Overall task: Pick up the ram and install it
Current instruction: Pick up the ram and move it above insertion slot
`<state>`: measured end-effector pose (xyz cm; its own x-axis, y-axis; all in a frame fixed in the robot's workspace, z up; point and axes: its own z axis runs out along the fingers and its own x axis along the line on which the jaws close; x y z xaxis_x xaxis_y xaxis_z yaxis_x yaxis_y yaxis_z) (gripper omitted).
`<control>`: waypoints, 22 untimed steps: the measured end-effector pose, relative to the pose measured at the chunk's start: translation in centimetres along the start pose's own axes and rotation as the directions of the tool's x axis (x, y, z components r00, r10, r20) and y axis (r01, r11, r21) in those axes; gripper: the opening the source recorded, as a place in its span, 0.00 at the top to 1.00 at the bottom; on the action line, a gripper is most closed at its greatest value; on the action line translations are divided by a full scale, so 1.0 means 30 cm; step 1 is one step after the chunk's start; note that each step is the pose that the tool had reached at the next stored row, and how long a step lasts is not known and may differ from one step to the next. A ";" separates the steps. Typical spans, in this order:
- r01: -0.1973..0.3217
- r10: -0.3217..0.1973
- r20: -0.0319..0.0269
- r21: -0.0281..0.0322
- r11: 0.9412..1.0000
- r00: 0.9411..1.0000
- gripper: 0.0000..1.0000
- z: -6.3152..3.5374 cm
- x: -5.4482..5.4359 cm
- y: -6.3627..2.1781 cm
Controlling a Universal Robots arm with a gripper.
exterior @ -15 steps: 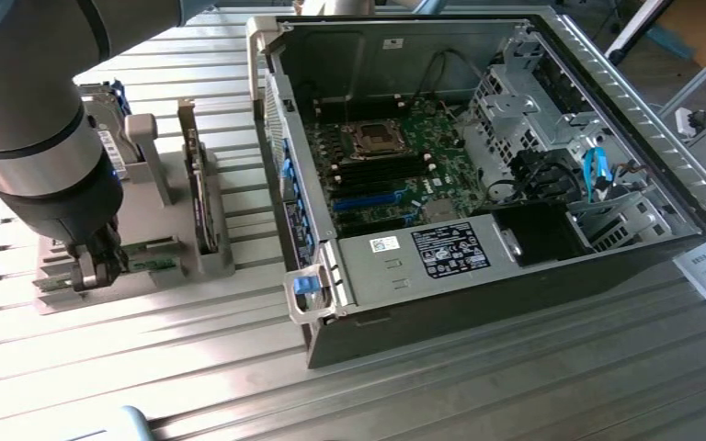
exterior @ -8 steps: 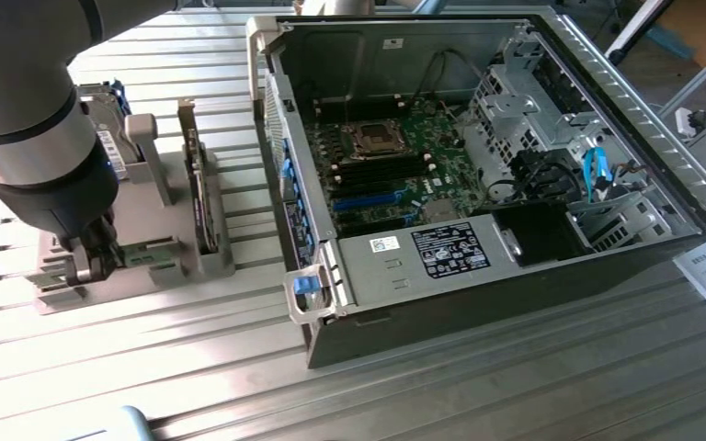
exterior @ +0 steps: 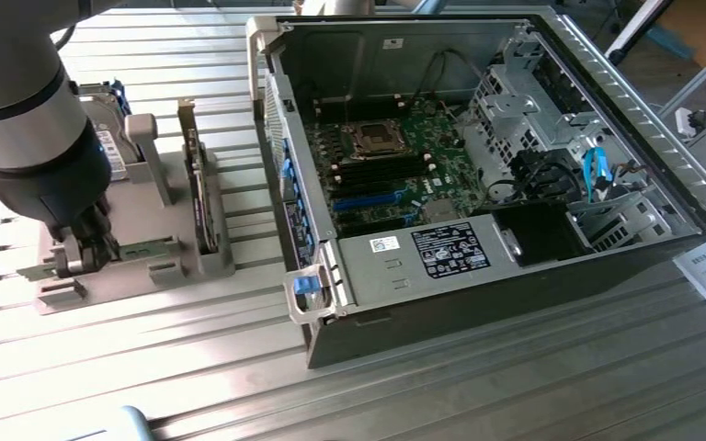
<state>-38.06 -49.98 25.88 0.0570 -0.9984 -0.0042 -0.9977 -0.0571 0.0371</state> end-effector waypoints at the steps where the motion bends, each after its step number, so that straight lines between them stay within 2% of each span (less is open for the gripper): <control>1: 0.000 0.000 0.000 0.000 1.000 1.000 0.88 -0.007 0.000 0.000; 13: 0.000 0.000 0.000 0.000 1.000 1.000 0.88 -0.095 0.000 0.003; 22: 0.000 0.000 0.000 0.000 1.000 1.000 0.88 -0.176 -0.001 0.006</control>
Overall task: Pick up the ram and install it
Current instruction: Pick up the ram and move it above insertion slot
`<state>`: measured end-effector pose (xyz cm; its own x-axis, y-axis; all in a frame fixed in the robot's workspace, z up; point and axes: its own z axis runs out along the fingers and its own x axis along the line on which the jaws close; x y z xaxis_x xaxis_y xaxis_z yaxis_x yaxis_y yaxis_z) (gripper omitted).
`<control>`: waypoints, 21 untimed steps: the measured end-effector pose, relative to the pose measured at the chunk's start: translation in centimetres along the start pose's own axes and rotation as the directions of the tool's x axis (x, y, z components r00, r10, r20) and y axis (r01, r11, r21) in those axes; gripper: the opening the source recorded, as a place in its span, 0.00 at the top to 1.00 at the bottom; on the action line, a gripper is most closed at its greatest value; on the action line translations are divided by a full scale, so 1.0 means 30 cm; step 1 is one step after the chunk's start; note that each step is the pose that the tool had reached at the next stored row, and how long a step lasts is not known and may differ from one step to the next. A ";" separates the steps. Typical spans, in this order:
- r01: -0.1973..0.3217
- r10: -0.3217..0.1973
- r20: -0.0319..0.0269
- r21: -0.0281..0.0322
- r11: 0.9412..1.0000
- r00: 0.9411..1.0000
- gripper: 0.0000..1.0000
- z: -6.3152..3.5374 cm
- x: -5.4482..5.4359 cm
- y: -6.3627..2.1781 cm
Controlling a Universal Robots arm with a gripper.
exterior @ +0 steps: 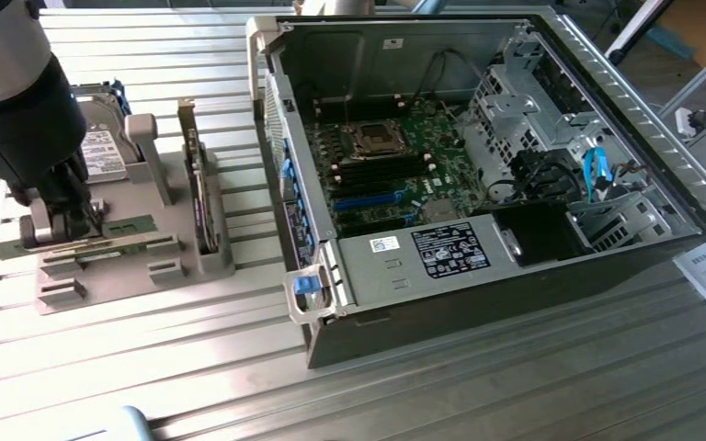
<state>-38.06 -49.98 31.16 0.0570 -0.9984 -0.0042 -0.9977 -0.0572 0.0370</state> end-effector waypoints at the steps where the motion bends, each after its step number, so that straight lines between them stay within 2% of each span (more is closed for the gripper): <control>1: 0.000 0.000 0.000 0.000 1.000 1.000 0.88 -0.008 0.000 0.000; 4: 0.000 0.000 0.000 0.000 1.000 1.000 0.88 -0.046 0.000 0.002; 11: 0.000 0.000 0.000 0.000 1.000 1.000 0.88 -0.105 0.000 0.004; 13: 0.000 0.000 0.000 0.000 1.000 1.000 0.88 -0.147 -0.001 0.005; 21: 0.000 0.000 0.000 0.000 1.000 1.000 0.88 -0.257 -0.001 0.010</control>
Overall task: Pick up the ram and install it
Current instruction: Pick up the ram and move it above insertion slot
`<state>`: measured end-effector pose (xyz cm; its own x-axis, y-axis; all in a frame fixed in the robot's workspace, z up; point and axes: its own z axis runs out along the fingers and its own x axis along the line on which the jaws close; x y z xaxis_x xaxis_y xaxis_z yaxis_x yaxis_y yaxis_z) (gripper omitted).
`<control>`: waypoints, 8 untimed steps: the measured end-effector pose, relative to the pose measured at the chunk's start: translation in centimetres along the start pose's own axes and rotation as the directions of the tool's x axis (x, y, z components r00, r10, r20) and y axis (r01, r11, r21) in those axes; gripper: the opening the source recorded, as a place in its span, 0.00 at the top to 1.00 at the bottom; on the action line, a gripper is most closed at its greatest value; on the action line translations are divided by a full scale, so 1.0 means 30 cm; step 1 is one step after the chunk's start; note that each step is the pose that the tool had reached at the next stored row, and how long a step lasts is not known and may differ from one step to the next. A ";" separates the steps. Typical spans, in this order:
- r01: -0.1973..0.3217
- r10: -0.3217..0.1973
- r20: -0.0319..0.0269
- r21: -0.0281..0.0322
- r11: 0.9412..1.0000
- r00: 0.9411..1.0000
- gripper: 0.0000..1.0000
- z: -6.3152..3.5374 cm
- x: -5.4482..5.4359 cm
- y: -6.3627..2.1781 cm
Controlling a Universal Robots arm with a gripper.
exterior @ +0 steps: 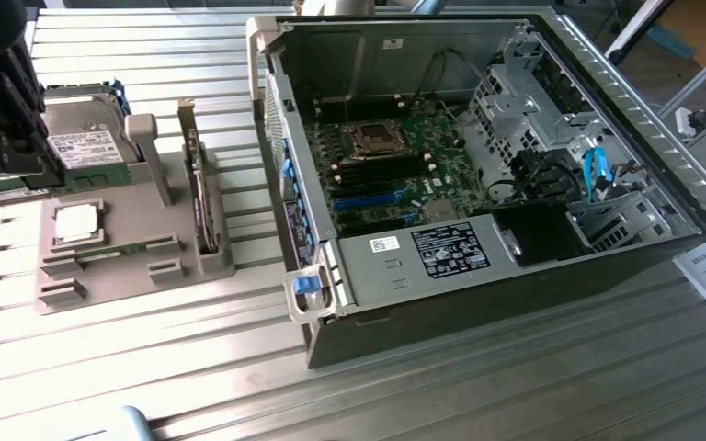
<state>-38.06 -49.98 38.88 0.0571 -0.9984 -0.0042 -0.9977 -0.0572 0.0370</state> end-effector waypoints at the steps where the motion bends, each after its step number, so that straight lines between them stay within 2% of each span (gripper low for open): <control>1: 0.000 0.000 0.000 0.000 1.000 1.000 0.88 -0.018 0.000 0.001; 3: 0.000 0.000 0.002 0.000 1.000 1.000 0.88 -0.035 0.000 0.001; 8: 0.000 0.000 0.004 0.000 1.000 1.000 0.88 -0.036 0.000 0.001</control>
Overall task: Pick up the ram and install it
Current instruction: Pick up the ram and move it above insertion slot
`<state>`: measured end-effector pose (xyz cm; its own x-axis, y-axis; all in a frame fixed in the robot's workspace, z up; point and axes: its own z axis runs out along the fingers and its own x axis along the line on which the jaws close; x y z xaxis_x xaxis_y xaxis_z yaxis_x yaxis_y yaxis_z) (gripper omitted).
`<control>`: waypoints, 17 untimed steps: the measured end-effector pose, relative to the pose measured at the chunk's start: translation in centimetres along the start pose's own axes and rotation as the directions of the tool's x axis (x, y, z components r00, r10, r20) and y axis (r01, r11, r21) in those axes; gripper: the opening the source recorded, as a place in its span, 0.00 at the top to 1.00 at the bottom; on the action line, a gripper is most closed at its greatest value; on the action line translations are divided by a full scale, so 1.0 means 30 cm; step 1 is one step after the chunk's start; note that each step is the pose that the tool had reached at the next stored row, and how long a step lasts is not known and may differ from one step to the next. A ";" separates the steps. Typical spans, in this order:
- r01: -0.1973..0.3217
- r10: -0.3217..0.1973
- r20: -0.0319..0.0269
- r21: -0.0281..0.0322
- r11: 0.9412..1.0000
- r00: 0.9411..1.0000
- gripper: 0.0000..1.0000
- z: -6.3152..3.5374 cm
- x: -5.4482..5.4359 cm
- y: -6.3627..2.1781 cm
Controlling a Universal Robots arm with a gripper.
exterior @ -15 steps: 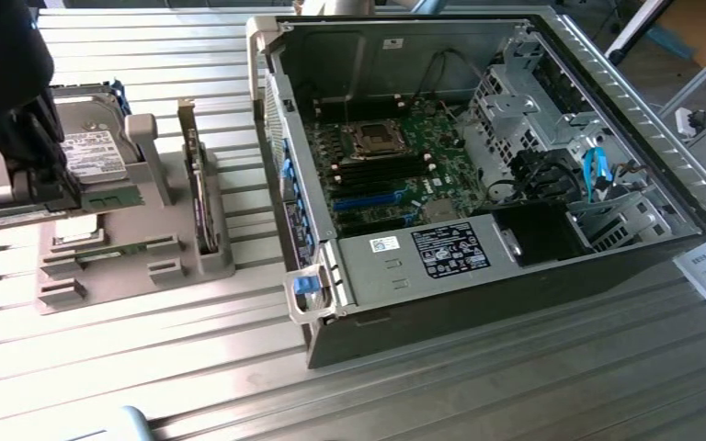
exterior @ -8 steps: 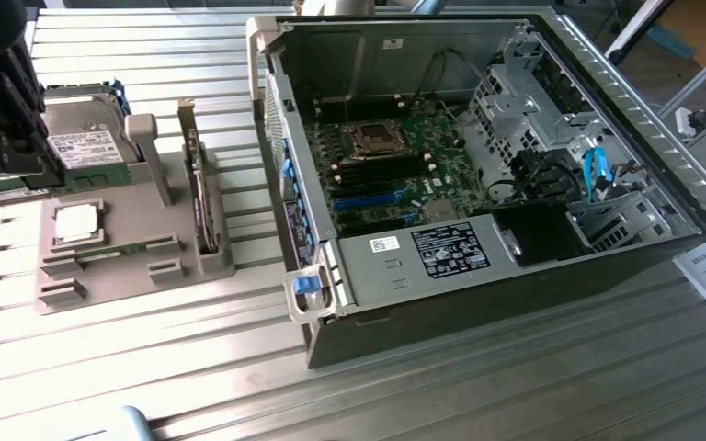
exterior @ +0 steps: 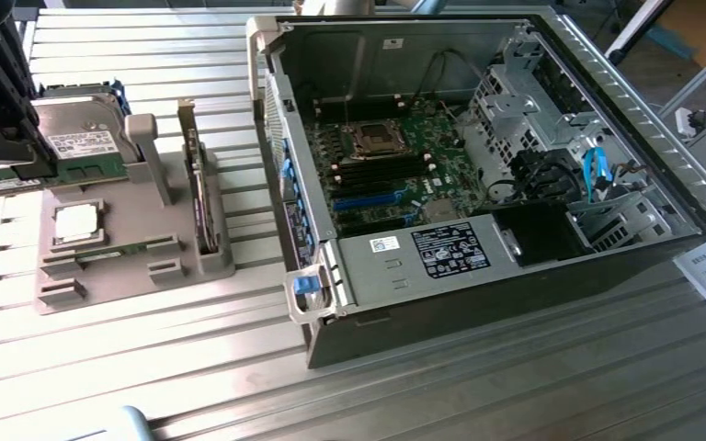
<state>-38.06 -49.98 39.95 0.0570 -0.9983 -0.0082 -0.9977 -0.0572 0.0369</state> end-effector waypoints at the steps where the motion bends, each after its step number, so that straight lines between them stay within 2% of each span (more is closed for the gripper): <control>1: 0.000 0.000 0.000 0.000 1.000 1.000 0.88 0.000 0.000 0.000; 10: 0.000 0.000 0.004 0.000 1.000 1.000 0.88 0.000 0.001 -0.007; 17: 0.000 0.000 0.006 0.000 1.000 1.000 0.88 -0.002 0.003 -0.055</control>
<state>-36.41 -49.99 39.94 0.0570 -0.9983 -0.0143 -0.9977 -0.0575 0.0364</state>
